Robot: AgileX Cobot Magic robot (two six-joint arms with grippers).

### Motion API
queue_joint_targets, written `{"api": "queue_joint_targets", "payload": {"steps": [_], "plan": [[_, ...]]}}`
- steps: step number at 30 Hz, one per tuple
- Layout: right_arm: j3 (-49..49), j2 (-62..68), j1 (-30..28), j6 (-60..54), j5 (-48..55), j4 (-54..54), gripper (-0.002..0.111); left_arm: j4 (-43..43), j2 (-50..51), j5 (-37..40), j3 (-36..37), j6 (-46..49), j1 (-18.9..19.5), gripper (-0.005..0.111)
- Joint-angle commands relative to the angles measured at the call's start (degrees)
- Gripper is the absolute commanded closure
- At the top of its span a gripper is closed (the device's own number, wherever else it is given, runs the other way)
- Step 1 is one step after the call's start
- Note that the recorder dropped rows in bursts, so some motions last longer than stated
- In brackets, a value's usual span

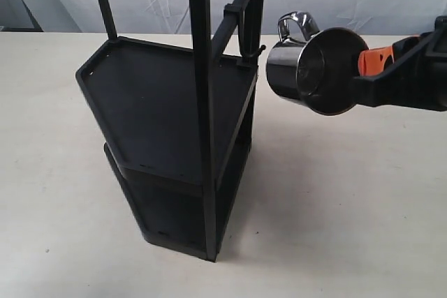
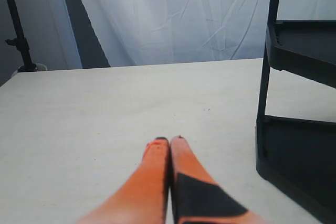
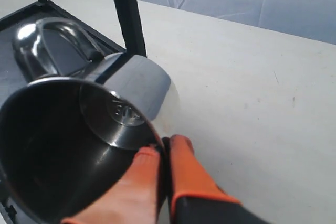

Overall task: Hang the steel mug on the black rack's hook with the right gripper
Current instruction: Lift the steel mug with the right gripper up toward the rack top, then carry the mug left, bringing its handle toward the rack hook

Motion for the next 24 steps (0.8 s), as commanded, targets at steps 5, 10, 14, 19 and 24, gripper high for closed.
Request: {"api": "queue_joint_targets", "payload": {"steps": [5, 10, 14, 19, 24], "plan": [[-3.1, -0.5, -0.1, 0.6, -1.1, -8.3, 0.109, 0.2, -0.2, 0.0, 0.0, 0.0, 0.1, 0.105], [-7.4, -0.5, -0.1, 5.2, -0.6, -20.1, 0.109, 0.2, -0.2, 0.0, 0.0, 0.0, 0.1, 0.105], [-8.5, -0.5, -0.1, 9.3, 2.1, -24.9, 0.109, 0.2, -0.2, 0.0, 0.0, 0.0, 0.1, 0.105], [-8.5, -0.5, 2.4, 9.3, 4.4, -23.6, 0.109, 0.2, -0.2, 0.0, 0.0, 0.0, 0.1, 0.105], [-8.5, -0.5, 6.7, 10.0, 4.9, -23.6, 0.109, 0.3, -0.2, 0.0, 0.0, 0.0, 0.1, 0.105]]}}
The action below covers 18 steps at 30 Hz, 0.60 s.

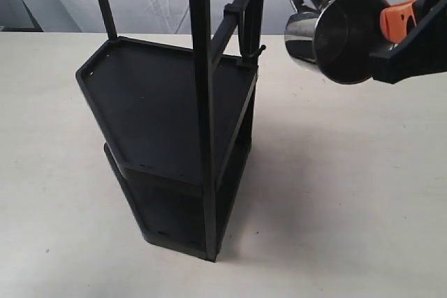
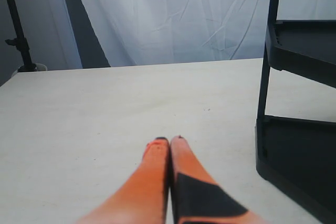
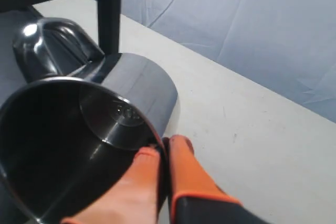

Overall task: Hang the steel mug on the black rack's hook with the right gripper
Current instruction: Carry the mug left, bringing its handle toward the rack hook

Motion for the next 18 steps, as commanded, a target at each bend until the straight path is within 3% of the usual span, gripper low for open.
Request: {"api": "queue_joint_targets", "payload": {"steps": [1, 18], "plan": [[-0.5, -0.5, 3.3, 1.5, 0.0, -0.2, 0.109, 0.3, -0.2, 0.0, 0.0, 0.0, 0.1, 0.105], [-0.4, -0.5, 4.1, 6.4, 4.0, -0.1, 0.109, 0.3, -0.2, 0.0, 0.0, 0.0, 0.1, 0.105]]}}
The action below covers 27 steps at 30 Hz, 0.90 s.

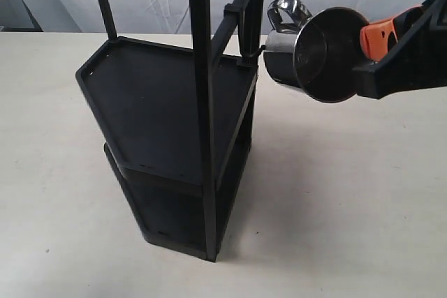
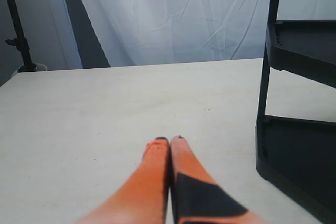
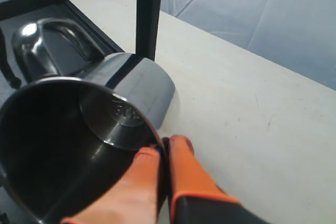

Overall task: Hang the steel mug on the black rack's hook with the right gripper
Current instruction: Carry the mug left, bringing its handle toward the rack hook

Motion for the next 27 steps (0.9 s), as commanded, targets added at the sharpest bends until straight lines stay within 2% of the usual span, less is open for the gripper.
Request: {"api": "queue_joint_targets", "payload": {"steps": [1, 6, 10, 15, 20, 24, 27], "plan": [[-0.4, -0.5, 0.1, 1.9, 1.9, 0.0, 0.109, 0.3, -0.2, 0.0, 0.0, 0.0, 0.1, 0.105], [-0.4, -0.5, 0.1, 2.4, 1.9, -0.7, 0.109, 0.3, -0.2, 0.0, 0.0, 0.0, 0.1, 0.105], [-1.8, -0.5, 0.1, 6.4, 1.7, -9.9, 0.109, 0.3, -0.2, 0.0, 0.0, 0.0, 0.1, 0.105], [-6.5, -0.5, 0.0, 16.0, 2.3, -28.3, 0.109, 0.3, -0.2, 0.0, 0.0, 0.0, 0.1, 0.105], [-12.1, 0.7, 0.0, 27.9, 9.9, -48.3, 0.109, 0.3, -0.2, 0.0, 0.0, 0.0, 0.1, 0.105], [-14.8, 3.8, 0.0, 28.3, 10.5, -50.7, 0.109, 0.3, -0.2, 0.0, 0.0, 0.0, 0.1, 0.105], [-15.2, 7.2, 0.0, 28.0, 6.3, -51.7, 0.109, 0.3, -0.2, 0.0, 0.0, 0.0, 0.1, 0.105]]}}
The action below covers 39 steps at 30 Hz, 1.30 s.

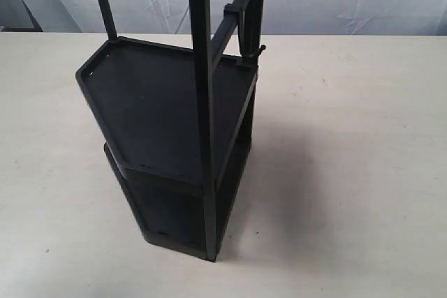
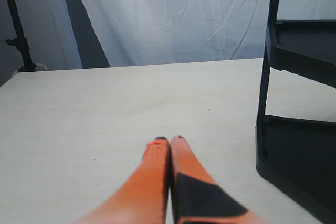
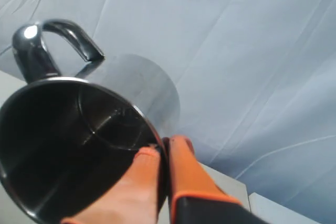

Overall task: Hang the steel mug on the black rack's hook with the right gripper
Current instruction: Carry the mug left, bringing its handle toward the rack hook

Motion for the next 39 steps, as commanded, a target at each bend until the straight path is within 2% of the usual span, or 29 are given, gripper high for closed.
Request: {"api": "queue_joint_targets", "payload": {"steps": [1, 4, 8, 12, 19, 23, 33, 39], "plan": [[-1.1, 5.1, -0.1, 0.7, -4.7, -4.4, 0.109, 0.2, -0.2, 0.0, 0.0, 0.0, 0.1, 0.105], [-1.7, 6.9, -0.1, 1.0, -0.6, -2.6, 0.109, 0.2, -0.2, 0.0, 0.0, 0.0, 0.1, 0.105], [-0.5, 5.7, 0.1, -0.6, -0.8, 8.2, 0.109, 0.2, -0.2, 0.0, 0.0, 0.0, 0.1, 0.105], [2.1, 3.0, 3.8, -2.2, -0.8, 12.9, 0.109, 0.2, -0.2, 0.0, 0.0, 0.0, 0.1, 0.105], [7.6, 1.9, 15.5, 0.3, 1.2, 12.0, 0.109, 0.2, -0.2, 0.0, 0.0, 0.0, 0.1, 0.105], [8.2, 1.9, 20.2, 9.1, 8.9, 3.6, 0.109, 0.2, -0.2, 0.0, 0.0, 0.0, 0.1, 0.105], [8.2, 1.8, 27.9, 11.7, 8.1, 4.0, 0.109, 0.2, -0.2, 0.0, 0.0, 0.0, 0.1, 0.105], [8.2, 1.8, 28.6, 13.1, 10.9, 4.0, 0.109, 0.2, -0.2, 0.0, 0.0, 0.0, 0.1, 0.105]]}}
